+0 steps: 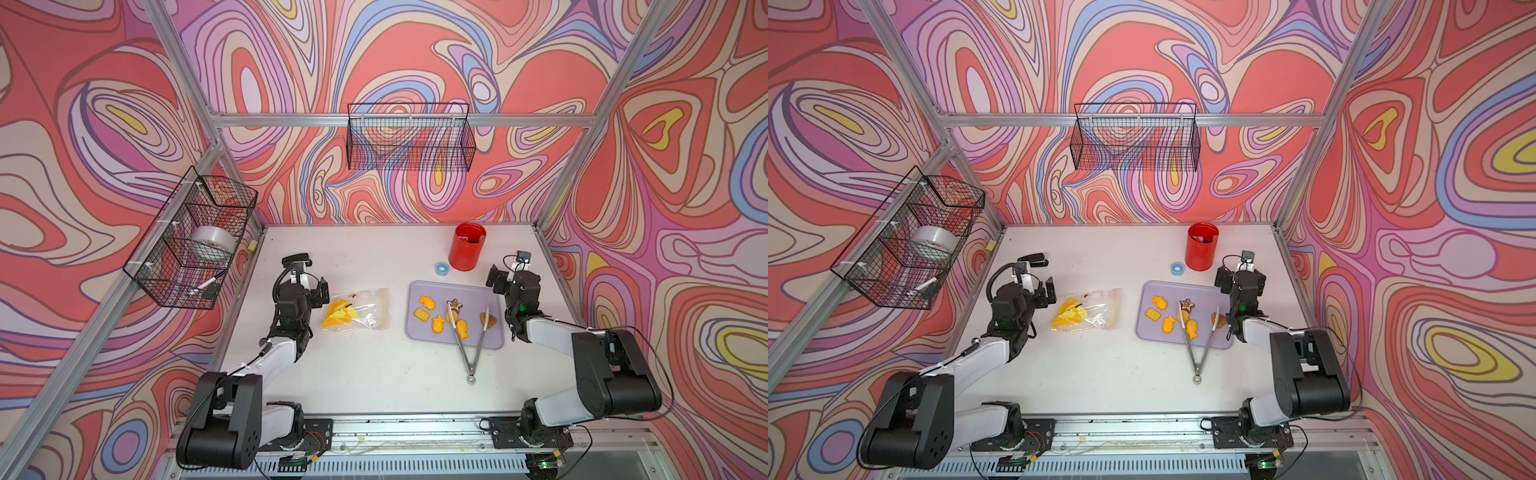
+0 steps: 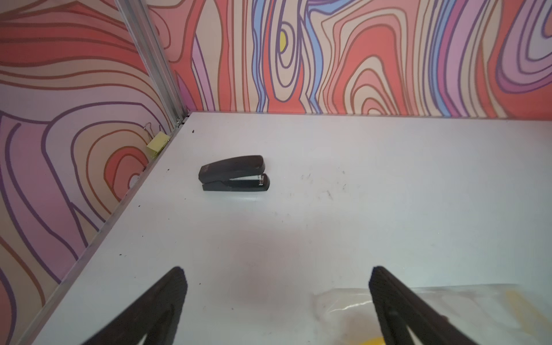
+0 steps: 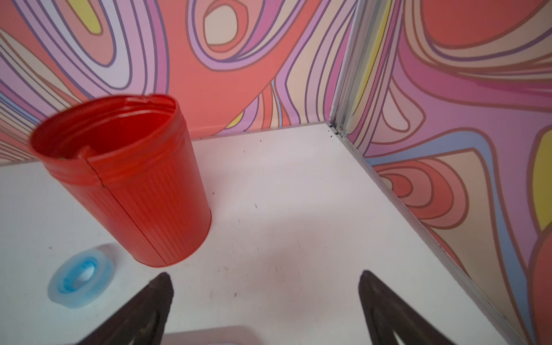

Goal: Put the cookies into a resealable bag to prevent moisture
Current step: Pick up the ziploc bag from the center of the board.

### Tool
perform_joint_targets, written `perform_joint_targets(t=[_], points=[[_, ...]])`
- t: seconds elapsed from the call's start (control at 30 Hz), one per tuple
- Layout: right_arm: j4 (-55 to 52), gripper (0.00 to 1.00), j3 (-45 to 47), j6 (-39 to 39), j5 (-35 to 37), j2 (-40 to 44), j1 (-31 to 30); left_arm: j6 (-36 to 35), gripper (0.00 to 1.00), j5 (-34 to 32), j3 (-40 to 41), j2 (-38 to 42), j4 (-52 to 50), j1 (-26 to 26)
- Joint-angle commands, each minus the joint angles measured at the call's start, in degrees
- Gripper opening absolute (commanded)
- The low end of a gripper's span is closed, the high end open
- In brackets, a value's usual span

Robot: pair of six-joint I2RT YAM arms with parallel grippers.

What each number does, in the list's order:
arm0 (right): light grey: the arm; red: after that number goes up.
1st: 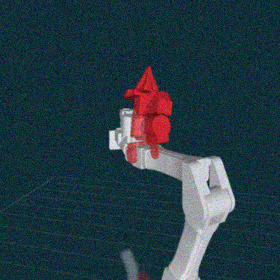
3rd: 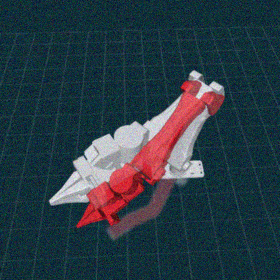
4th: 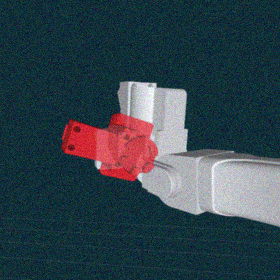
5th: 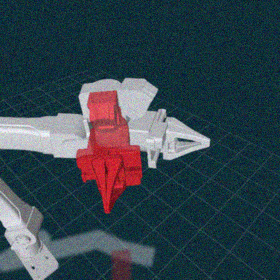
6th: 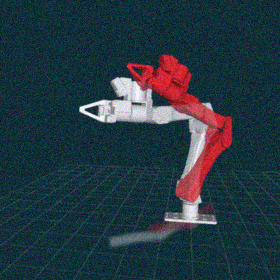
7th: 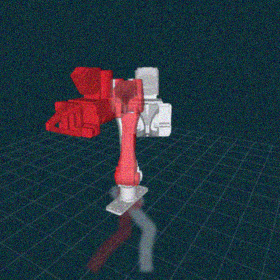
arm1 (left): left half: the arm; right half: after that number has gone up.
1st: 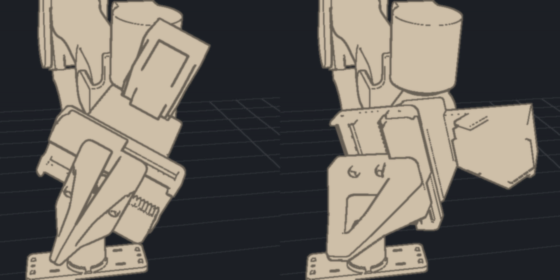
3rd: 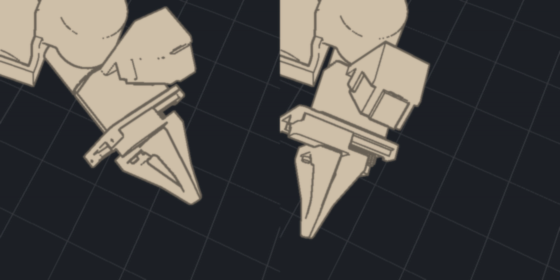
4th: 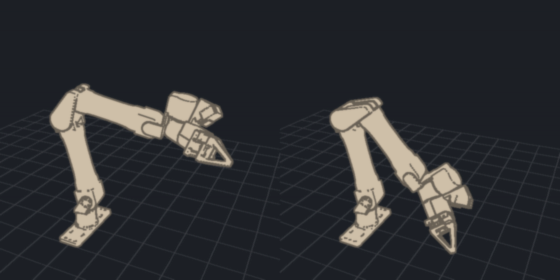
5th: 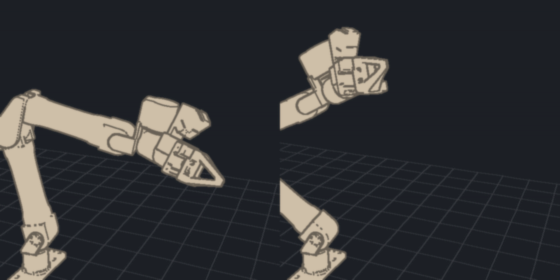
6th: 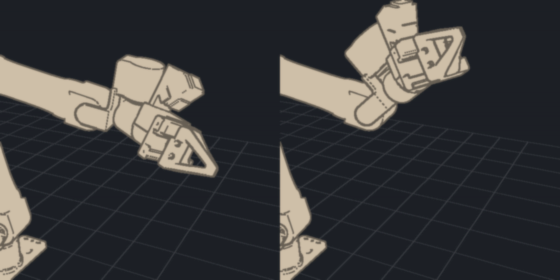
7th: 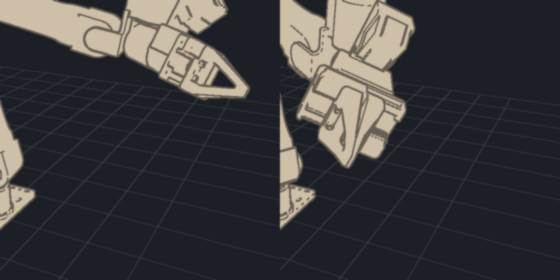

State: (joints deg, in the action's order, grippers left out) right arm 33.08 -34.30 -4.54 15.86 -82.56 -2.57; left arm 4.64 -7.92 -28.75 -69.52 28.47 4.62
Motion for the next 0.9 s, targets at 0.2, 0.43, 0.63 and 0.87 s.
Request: perform_joint_targets(t=[0.2, 0.43, 0.63, 0.87], points=[[-30.0, 0.98, -5.7, -13.2, -1.3, 10.4, -2.0, 14.6, 0.96, 0.8, -26.5, -1.2, -56.7, 11.9], [-41.9, 0.98, -6.0, -16.0, -3.4, 16.6, -3.4, 24.2, 0.94, -8.8, -41.4, -12.5, -83.2, 29.4], [-48.3, 0.98, -7.0, -16.3, -4.0, 18.3, -4.1, 32.4, 0.92, -12.4, -48.7, -22.7, -94.6, 37.6], [-49.3, 0.98, -7.0, -16.0, -3.8, 18.4, -4.5, 35.3, 0.94, -13.2, -59.8, -36.7, -95.9, 41.0]])
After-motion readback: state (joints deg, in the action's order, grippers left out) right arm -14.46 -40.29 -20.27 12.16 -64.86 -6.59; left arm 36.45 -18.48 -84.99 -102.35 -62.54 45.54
